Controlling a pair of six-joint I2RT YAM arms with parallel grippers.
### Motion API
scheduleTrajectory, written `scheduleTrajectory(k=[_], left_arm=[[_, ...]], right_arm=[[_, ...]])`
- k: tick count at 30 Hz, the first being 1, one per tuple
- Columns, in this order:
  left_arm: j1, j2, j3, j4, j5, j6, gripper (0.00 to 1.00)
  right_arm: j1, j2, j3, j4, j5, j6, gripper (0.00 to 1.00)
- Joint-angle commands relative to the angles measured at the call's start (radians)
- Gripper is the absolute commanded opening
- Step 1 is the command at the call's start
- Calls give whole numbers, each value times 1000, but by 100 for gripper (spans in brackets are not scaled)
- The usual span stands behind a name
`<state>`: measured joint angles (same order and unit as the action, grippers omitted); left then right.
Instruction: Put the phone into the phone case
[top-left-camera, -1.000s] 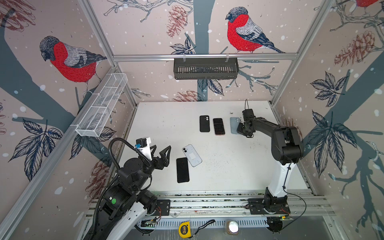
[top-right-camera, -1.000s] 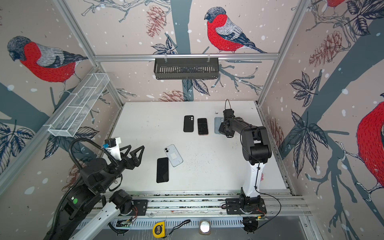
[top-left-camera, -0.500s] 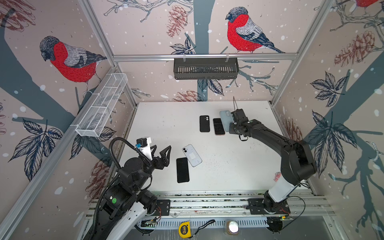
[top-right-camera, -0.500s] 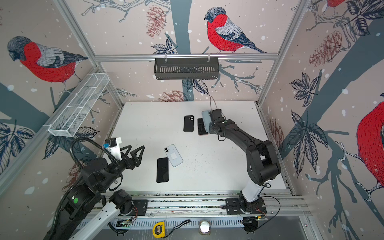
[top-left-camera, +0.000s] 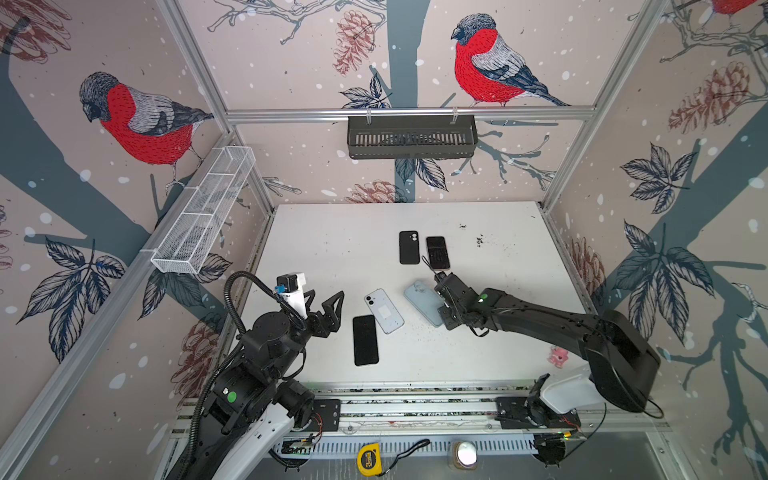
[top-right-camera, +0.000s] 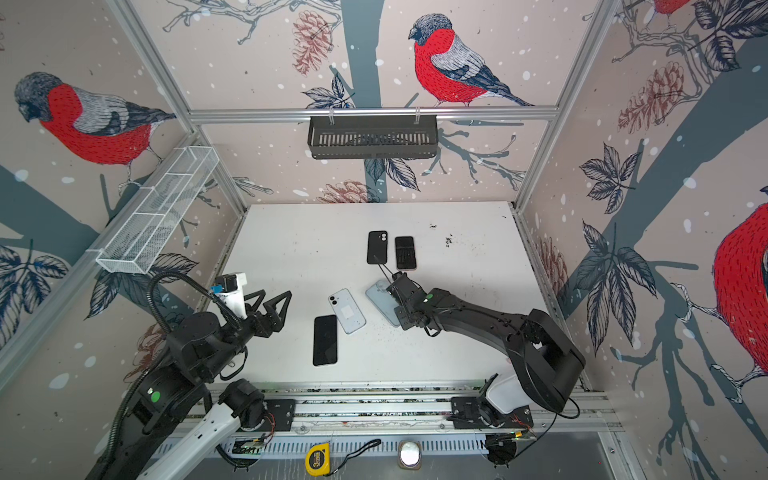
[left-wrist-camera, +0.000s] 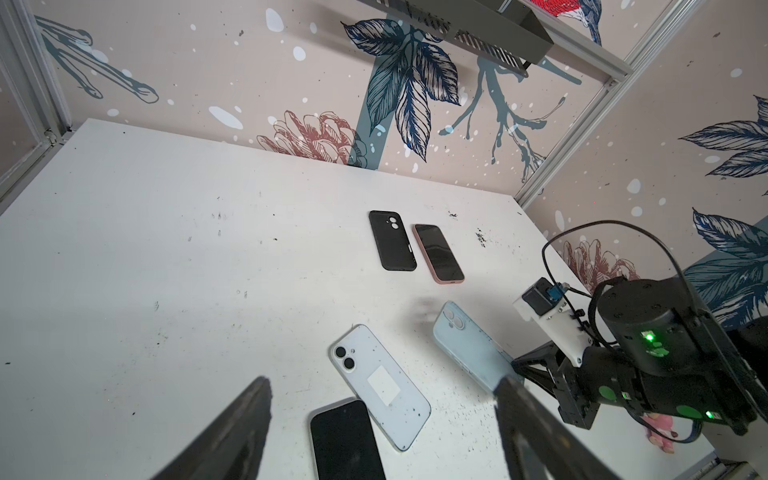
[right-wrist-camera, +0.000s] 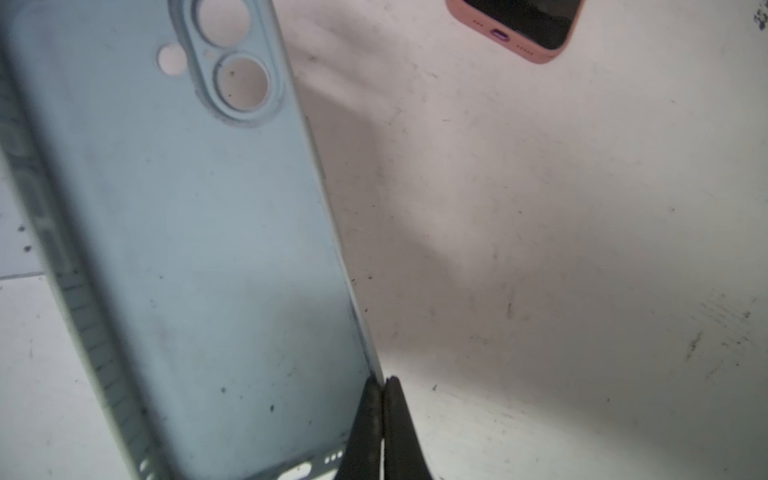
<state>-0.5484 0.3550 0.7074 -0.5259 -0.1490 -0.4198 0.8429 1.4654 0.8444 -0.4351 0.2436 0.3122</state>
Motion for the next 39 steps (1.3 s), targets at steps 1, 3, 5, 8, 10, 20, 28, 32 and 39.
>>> scheduleTrajectory(k=[1,3,5,8,10,20,28,32,39], left_arm=[[3,4,0,36,20,4,84],[2,0,-3,39,26,6,84],[2,-4,-4,43,28,6,84],[3,-10,-4,44,26,7,84],[3,-11,-4,43,27,6,84],[3,-18,-5,46,29,8,84],[3,-29,-5,45,28,7,83],[2,-28,-7,46,29,9,84],[3,-29,-7,47,32,10,84]], right_arm=[[12,0,-4,-28,43,-7,5],[13,-4,-4,-30,41,-7,5],[13,-10,-4,-32,48,-3,6],[6,6,2,-44,67,12,9],[0,22,9,-57,85,25,38],[67,58,146,-73,8,55,52],[195,274,325,-50,-103,73,72],[221,369,391,-57,-136,71,78],[249,465,441,-58,-154,90,94]])
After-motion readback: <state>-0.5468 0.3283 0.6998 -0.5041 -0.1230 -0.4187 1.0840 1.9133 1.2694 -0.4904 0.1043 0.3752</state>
